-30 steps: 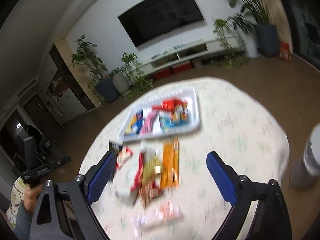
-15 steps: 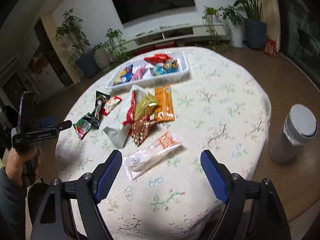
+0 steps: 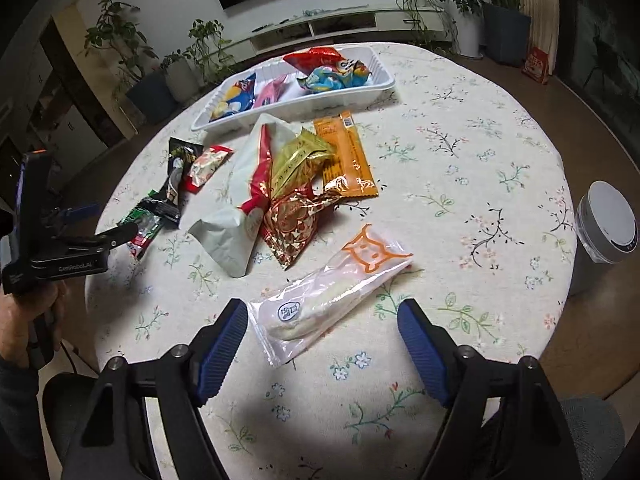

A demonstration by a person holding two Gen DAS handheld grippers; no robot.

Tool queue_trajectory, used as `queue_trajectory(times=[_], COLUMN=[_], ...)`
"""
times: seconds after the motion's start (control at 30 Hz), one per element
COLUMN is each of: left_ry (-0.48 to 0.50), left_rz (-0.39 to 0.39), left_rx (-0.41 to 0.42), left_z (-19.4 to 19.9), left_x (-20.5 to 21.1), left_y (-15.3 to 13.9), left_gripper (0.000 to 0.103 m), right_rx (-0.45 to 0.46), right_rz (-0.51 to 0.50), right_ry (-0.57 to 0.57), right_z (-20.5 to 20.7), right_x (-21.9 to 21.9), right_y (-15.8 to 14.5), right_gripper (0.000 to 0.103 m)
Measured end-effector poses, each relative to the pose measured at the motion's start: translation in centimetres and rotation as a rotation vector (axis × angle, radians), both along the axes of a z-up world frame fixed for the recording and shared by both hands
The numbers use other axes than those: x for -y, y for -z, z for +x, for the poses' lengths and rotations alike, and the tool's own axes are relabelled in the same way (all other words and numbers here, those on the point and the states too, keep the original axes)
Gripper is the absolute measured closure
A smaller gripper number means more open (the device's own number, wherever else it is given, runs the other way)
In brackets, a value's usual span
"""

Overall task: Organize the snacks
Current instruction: 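Grasp the clear orange-printed packet with the right tool while the left tool grasps the green packet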

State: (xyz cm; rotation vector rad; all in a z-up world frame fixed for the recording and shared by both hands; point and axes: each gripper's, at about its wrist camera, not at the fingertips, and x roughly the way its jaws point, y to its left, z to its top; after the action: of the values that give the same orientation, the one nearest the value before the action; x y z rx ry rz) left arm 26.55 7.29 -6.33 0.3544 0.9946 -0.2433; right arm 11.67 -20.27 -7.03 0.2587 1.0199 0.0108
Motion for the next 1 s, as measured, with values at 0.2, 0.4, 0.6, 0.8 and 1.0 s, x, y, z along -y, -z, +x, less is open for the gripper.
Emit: queue_trajectory(times=[0.2,0.4,0.6,0.8,1.0], left_ry=[0.001,0.01,0.029,0.031,0.047], left_rz=[-0.013,-0.018,-0.049,-0.03,-0.026], left_rx=[-0.013,-0.038,-0.092,-0.102,-0.109], left_z=[1.0,1.8,2.5,3.0,3.0], left_x=[-0.2,0.2,0.1,0.6,0.9], left_y=[0.7,1.2,2.0,2.3,2.2], left_gripper=[0.001,0.001,0.023,0.023,0.04], right_rx=[-0.042,-0.031,-0.01,0.003,0.014], right_rz=[-0.02,-0.031,-0.093,-0.107,-0.078], right_ry=[-0.003,0.008,-0.024,-0.05,-0.068], right_z=[1.1,2.3,2.4,2.3,1.8], right_x=[-0.8,-1.0,-1.2,-0.8,-0.6], right_y=[1.4,1.7,1.7,1.7,1.7], right_gripper=[0.024,0.029,0.05,0.069,0.076])
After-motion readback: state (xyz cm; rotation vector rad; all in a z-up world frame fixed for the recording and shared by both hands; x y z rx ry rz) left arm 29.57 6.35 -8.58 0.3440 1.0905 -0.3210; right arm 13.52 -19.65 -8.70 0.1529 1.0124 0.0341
